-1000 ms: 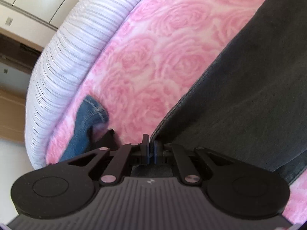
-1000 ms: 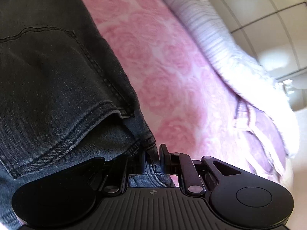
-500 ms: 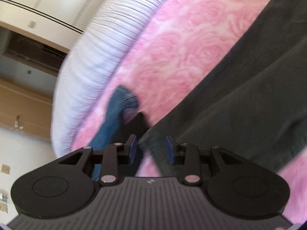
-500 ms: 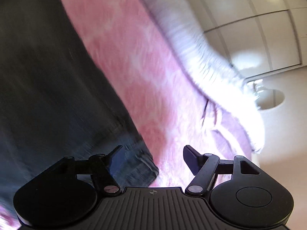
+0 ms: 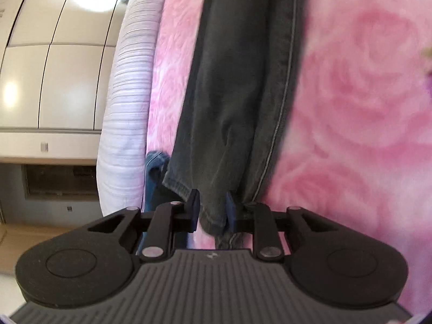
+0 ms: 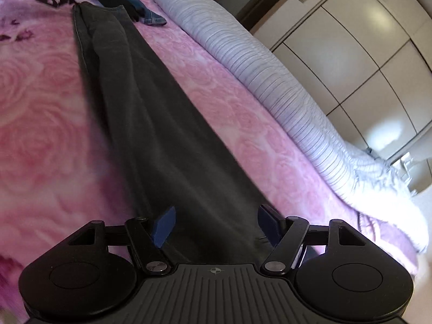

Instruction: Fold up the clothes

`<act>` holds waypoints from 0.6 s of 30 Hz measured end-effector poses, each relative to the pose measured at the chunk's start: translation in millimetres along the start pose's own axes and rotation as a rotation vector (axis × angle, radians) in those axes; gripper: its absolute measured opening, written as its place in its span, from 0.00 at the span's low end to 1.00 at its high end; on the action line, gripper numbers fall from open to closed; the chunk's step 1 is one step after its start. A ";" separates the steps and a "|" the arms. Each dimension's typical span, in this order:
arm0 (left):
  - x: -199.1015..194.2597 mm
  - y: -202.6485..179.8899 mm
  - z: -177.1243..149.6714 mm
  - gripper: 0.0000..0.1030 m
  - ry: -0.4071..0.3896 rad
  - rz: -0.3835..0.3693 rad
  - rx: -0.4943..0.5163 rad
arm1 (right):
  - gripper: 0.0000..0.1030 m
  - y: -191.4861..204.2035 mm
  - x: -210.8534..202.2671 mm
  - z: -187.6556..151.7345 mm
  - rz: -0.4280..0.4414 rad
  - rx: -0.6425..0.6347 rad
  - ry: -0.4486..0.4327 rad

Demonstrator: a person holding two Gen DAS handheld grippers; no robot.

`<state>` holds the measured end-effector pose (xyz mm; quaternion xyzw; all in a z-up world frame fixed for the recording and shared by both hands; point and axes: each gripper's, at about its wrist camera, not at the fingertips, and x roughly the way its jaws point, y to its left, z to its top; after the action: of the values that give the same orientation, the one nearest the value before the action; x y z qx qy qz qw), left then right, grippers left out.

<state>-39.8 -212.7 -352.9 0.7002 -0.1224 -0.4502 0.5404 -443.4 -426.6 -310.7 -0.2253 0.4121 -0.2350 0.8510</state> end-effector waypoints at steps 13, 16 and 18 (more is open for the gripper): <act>26.9 -2.8 -38.8 0.03 -0.006 0.051 -0.026 | 0.68 5.2 1.0 -17.1 -0.038 0.054 0.078; 27.0 -14.0 -38.9 0.02 0.007 0.018 0.007 | 0.68 10.7 -0.9 -19.8 -0.039 0.052 0.083; 25.6 -12.8 -38.6 0.02 0.018 0.023 -0.024 | 0.68 14.3 -2.7 -21.4 -0.041 0.044 0.087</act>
<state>0.1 -199.7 -376.4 0.6961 -0.1200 -0.4393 0.5550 -459.1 -417.9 -329.3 -0.2045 0.4389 -0.2709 0.8320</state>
